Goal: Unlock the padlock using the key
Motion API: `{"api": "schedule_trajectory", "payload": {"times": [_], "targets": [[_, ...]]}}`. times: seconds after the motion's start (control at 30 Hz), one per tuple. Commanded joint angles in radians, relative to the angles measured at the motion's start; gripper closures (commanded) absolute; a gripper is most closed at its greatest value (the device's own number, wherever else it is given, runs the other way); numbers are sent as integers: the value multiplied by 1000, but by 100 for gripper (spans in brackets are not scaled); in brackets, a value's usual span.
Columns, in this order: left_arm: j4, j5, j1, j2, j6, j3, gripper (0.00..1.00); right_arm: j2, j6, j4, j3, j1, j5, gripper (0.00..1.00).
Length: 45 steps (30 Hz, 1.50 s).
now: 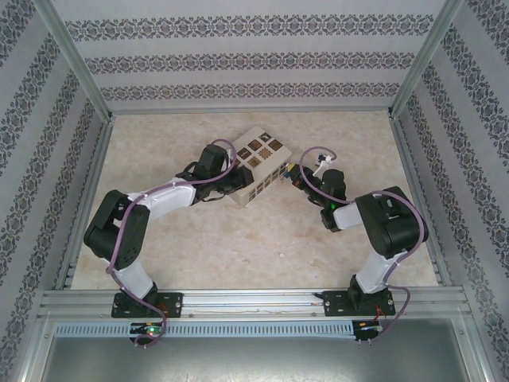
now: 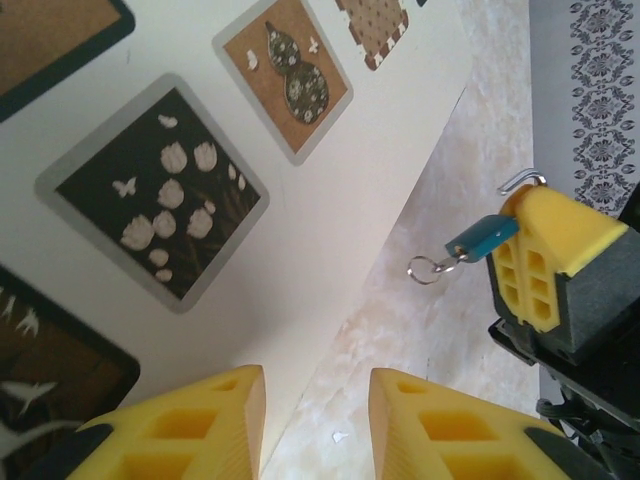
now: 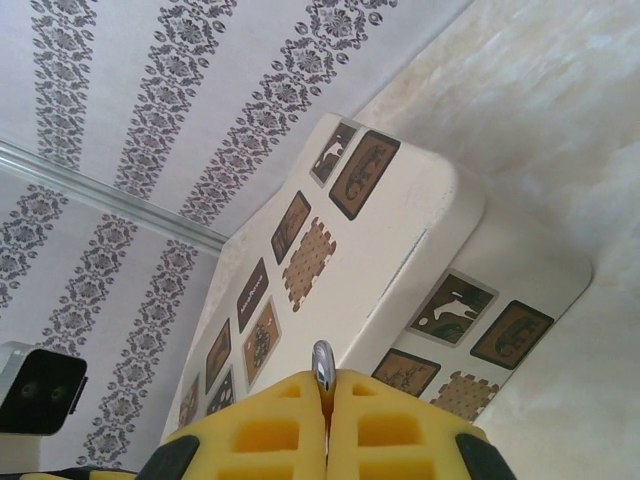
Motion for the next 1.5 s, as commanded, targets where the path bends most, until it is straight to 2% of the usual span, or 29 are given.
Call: {"api": "schedule_trajectory", "payload": {"times": [0.0, 0.33, 0.6, 0.87, 1.13, 1.23, 1.3, 1.47], "targets": [[-86, -5, 9, -58, 4, -14, 64, -78, -50, -31, -27, -16, 11, 100], [-152, -114, 43, -213, 113, -48, 52, -281, -113, -202, -75, -22, -16, 100], [-153, -216, 73, -360, 157, -121, 50, -467, -198, -437, -64, -24, -55, 100], [-51, -266, 111, -465, 159, -228, 23, -639, -279, -668, -55, -24, -99, 100], [17, -286, 214, -574, 188, -330, 6, -758, -388, -926, -26, -23, -126, 100], [14, -282, 261, -621, 250, -345, 1, -786, -418, -987, -23, -24, -143, 100], [-10, -289, 276, -652, 320, -341, 1, -800, -427, -1031, -18, -25, -147, 100], [-125, -267, 283, -696, 576, -279, 1, -812, -456, -1141, 6, -25, -153, 100]]}}
